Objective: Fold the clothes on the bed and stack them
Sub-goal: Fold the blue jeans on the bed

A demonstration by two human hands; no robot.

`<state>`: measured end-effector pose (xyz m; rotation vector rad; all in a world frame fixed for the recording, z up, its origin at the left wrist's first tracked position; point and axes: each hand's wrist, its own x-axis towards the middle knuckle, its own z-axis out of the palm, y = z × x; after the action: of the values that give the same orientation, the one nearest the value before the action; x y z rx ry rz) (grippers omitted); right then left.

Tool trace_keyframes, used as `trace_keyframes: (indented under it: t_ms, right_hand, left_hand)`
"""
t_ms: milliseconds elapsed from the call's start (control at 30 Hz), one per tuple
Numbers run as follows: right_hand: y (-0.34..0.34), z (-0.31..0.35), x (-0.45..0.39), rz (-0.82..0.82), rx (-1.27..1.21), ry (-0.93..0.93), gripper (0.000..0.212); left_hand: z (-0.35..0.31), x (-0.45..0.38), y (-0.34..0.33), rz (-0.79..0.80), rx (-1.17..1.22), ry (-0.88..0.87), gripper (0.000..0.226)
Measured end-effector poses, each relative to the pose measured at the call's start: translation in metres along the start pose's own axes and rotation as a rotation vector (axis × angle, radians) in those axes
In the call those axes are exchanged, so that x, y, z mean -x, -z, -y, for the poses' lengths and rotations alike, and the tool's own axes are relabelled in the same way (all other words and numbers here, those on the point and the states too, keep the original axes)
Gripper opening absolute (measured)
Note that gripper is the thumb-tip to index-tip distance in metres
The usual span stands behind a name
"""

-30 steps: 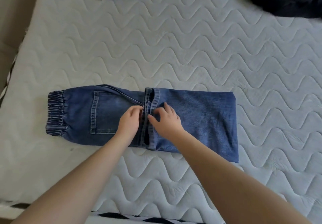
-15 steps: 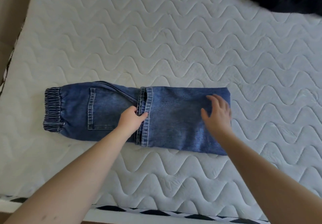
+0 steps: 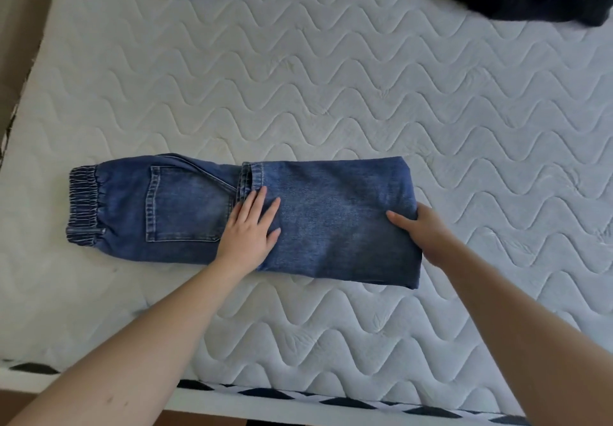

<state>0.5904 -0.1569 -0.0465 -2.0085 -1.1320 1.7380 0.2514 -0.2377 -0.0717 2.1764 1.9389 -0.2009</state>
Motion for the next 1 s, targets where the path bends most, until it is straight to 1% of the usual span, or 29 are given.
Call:
trace_keyframes:
  t_ms: [67,167,267,367,433,533,667,767,800,833,867,900,933,967,1000]
  right_hand:
    - [0.006,0.002,0.005,-0.02,-0.005,0.077,0.029]
    - [0.022,-0.002,0.014,-0.039,-0.006,0.106,0.024]
    - [0.051,-0.009,0.026,-0.1,0.024,0.103,0.024]
    - [0.08,-0.014,0.041,-0.147,0.042,0.098,0.019]
    - [0.087,-0.014,0.051,-0.155,0.051,0.106,0.016]
    - [0.08,0.0,0.064,-0.165,0.024,0.136,0.01]
    - [0.049,0.049,0.086,-0.112,-0.057,0.221,0.007]
    - [0.01,0.094,0.104,-0.039,-0.012,0.322,0.011]
    - [-0.006,0.108,0.11,-0.016,0.032,0.35,0.014]
    - [-0.023,0.121,0.116,-0.01,0.089,0.378,0.015]
    - [-0.04,0.134,0.121,-0.024,0.156,0.409,0.015]
    - [-0.059,0.146,0.126,-0.044,0.222,0.445,0.016]
    - [-0.079,0.156,0.131,-0.063,0.275,0.478,0.016]
    - [-0.099,0.165,0.135,-0.075,0.309,0.506,0.015]
    - [-0.12,0.173,0.137,-0.079,0.332,0.529,0.013]
  left_hand:
    - [-0.006,0.001,-0.004,0.059,0.006,0.027,0.071]
    - [-0.026,-0.004,-0.009,0.162,0.013,0.064,0.077]
    - [-0.053,-0.009,-0.012,0.196,0.037,0.007,0.077]
    - [-0.079,-0.012,-0.015,0.206,0.069,-0.053,0.077]
    - [-0.092,-0.014,-0.017,0.199,0.088,-0.051,0.077]
    - [-0.097,-0.017,-0.017,0.198,0.133,-0.04,0.076]
    - [-0.083,-0.02,0.0,0.14,0.265,-0.057,0.059]
    - [-0.07,-0.022,0.032,0.093,0.496,-0.002,0.043]
    - [-0.066,-0.02,0.047,0.065,0.63,0.062,0.036]
    - [-0.06,-0.017,0.064,0.055,0.821,0.152,0.031]
    - [-0.055,-0.014,0.083,0.071,1.066,0.253,0.029]
    - [-0.048,-0.009,0.103,0.105,1.322,0.328,0.034]
    - [-0.04,-0.005,0.121,0.126,1.522,0.374,0.04]
    - [-0.029,0.0,0.139,0.134,1.64,0.407,0.046]
    - [-0.018,0.005,0.154,0.129,1.7,0.442,0.051]
